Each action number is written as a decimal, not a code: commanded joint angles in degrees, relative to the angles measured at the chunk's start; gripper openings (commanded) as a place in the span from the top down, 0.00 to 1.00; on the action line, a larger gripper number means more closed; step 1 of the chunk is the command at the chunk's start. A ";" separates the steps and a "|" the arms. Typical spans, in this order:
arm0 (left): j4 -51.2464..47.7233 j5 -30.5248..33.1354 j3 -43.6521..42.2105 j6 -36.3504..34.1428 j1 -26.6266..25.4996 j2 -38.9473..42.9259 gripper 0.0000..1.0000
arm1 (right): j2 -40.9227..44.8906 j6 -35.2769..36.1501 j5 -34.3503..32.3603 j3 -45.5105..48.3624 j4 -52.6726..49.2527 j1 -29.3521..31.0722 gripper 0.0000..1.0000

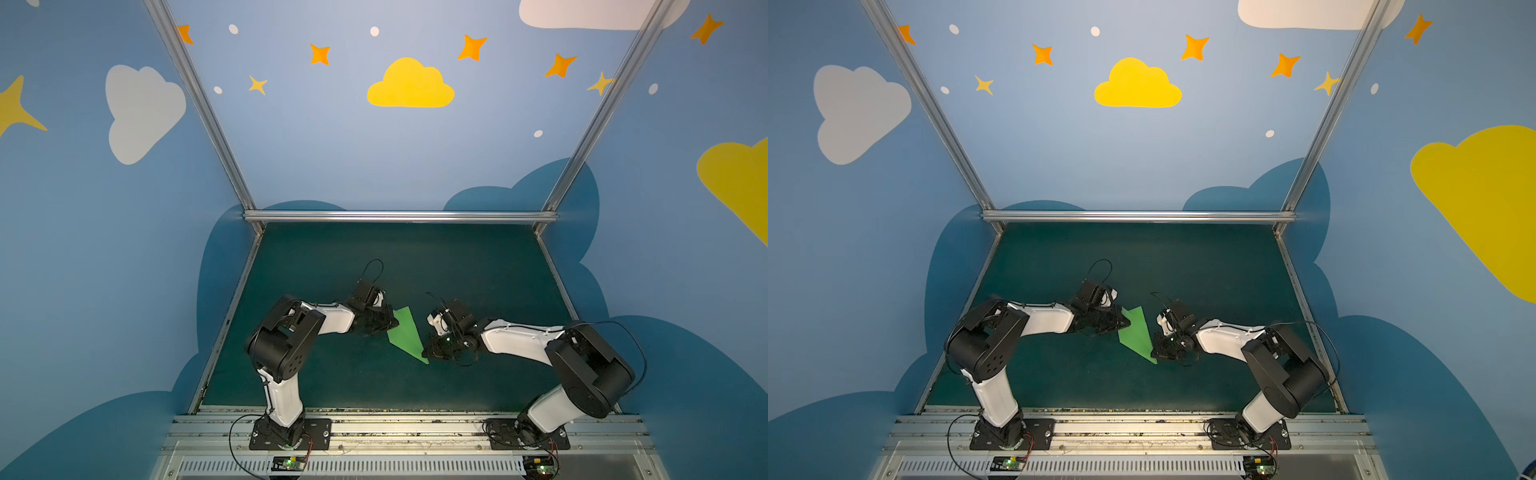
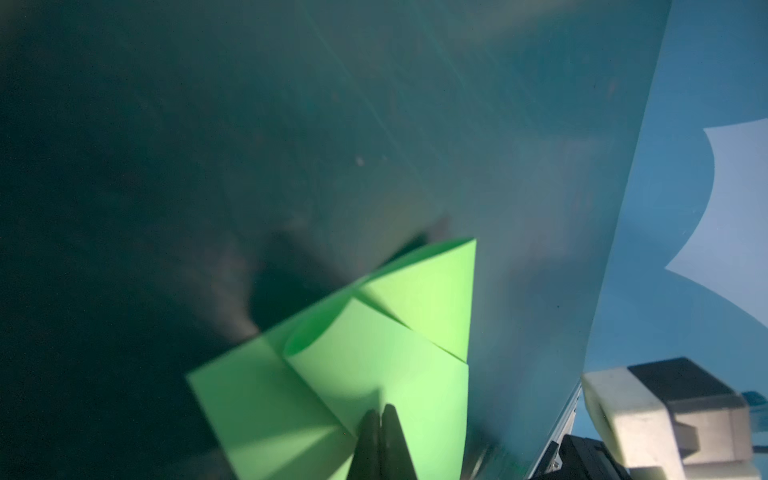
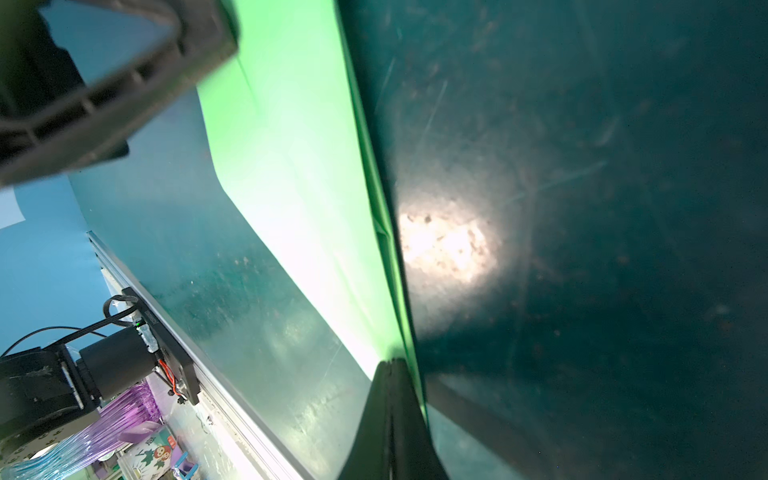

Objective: Fold a paper plane with a square sheet of paper (fold left side to right side)

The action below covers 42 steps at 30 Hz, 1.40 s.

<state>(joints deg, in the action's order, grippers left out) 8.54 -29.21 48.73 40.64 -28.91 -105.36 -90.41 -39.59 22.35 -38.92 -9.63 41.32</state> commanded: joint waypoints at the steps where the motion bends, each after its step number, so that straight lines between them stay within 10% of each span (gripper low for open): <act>1: -8.78 10.39 -1.31 -2.05 3.79 -3.92 0.96 | -3.45 1.01 -5.87 3.53 -7.32 0.47 1.00; 20: -9.24 8.05 0.25 -0.73 13.78 -3.18 0.96 | -3.90 1.57 -3.25 3.45 -4.71 0.51 1.00; 30: -15.85 9.05 2.83 0.35 2.47 13.37 0.95 | -1.50 2.77 0.47 -2.98 -6.23 0.33 1.00; 42: -13.04 8.42 10.48 1.77 -5.82 1.57 0.95 | 5.11 1.46 1.53 -8.07 -10.13 0.09 1.00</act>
<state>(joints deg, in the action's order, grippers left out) -3.44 -21.54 58.26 42.65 -34.65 -101.49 -88.84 -37.58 23.88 -45.34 -16.67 41.39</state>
